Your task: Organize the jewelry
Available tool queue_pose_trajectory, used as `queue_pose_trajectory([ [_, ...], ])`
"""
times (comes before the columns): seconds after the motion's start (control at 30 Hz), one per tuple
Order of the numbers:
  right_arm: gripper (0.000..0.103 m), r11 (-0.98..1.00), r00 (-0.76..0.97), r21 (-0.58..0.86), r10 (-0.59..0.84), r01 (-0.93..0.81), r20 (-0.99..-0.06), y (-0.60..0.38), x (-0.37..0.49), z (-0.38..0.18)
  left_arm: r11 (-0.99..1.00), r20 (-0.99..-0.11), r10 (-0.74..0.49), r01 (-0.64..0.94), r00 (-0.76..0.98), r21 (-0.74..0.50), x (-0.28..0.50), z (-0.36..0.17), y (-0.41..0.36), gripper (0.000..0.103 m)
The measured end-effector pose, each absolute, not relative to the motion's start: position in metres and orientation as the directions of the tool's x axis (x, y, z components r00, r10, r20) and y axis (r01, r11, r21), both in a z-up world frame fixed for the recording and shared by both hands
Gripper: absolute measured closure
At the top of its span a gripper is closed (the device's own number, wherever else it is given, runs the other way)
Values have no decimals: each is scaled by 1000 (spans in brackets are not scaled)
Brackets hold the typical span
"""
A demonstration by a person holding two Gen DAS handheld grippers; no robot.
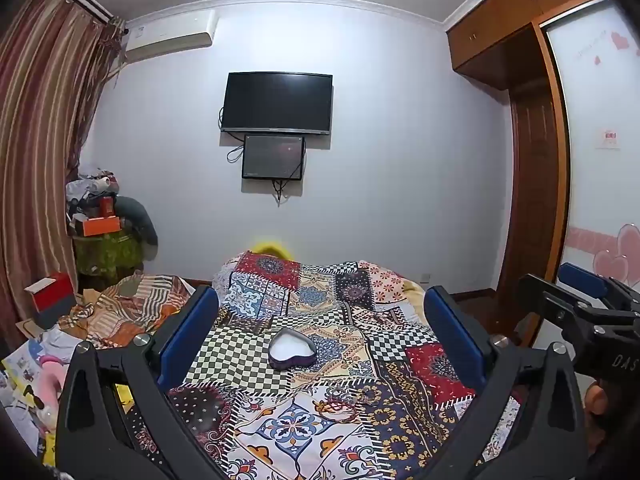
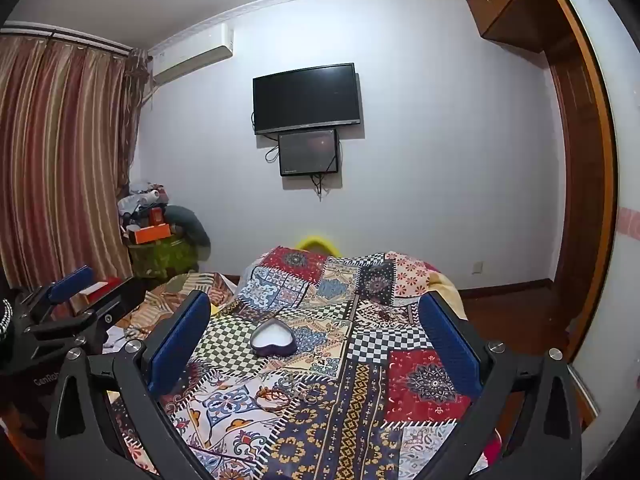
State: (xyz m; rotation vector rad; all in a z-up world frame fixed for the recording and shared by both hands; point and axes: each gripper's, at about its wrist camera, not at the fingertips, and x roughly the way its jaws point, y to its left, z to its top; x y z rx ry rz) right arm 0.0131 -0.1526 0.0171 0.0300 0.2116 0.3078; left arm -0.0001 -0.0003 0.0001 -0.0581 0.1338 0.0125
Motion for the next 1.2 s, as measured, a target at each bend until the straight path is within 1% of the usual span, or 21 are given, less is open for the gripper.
queue_pose_trajectory([
  [1.2,0,950,930,64,311,-304,-198,-147,9,19,999,-153,10,-16,988,-39,1,0,-3,0],
])
